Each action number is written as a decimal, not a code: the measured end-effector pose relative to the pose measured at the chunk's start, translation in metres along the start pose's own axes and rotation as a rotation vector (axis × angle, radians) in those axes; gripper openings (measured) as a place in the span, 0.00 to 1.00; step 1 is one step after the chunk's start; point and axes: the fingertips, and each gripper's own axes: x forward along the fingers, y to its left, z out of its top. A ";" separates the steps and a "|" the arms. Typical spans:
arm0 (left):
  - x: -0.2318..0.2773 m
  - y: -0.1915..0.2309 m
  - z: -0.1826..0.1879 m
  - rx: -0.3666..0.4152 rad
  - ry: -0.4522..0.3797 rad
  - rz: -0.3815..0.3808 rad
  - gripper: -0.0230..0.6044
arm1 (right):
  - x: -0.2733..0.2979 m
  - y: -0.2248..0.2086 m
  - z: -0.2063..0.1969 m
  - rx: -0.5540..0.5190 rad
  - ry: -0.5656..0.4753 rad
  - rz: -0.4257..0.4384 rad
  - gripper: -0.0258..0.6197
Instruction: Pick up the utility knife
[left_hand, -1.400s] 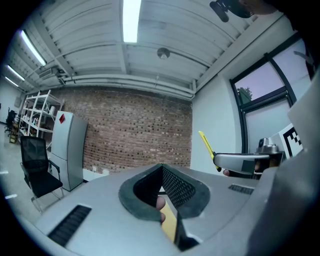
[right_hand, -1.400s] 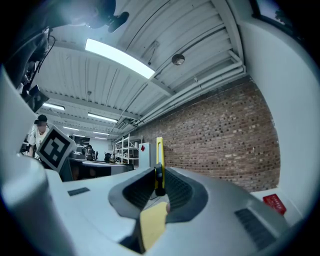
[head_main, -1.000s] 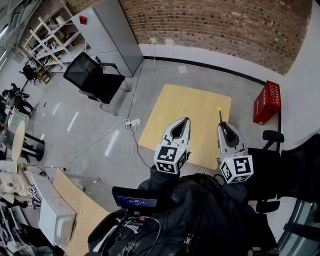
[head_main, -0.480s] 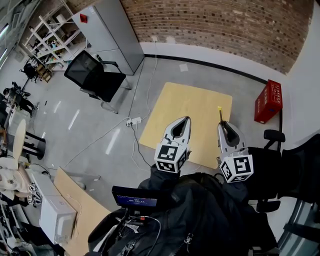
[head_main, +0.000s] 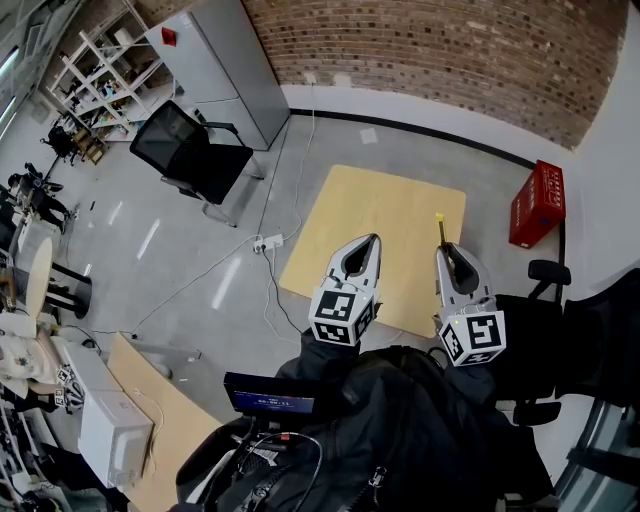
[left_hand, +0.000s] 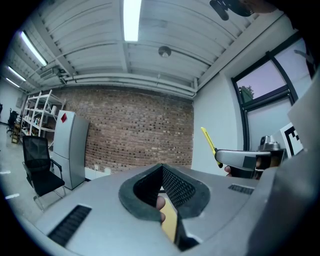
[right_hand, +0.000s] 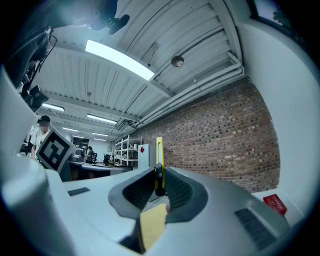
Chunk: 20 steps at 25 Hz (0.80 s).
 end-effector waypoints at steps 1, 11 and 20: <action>0.000 0.000 -0.001 0.003 0.000 0.001 0.04 | 0.000 0.000 -0.001 0.000 0.001 -0.001 0.14; 0.000 0.001 -0.002 -0.001 0.007 0.001 0.04 | 0.001 0.002 -0.002 -0.001 0.003 0.005 0.14; 0.000 0.000 -0.002 0.001 0.007 0.000 0.04 | 0.001 0.001 -0.002 -0.007 0.003 0.000 0.14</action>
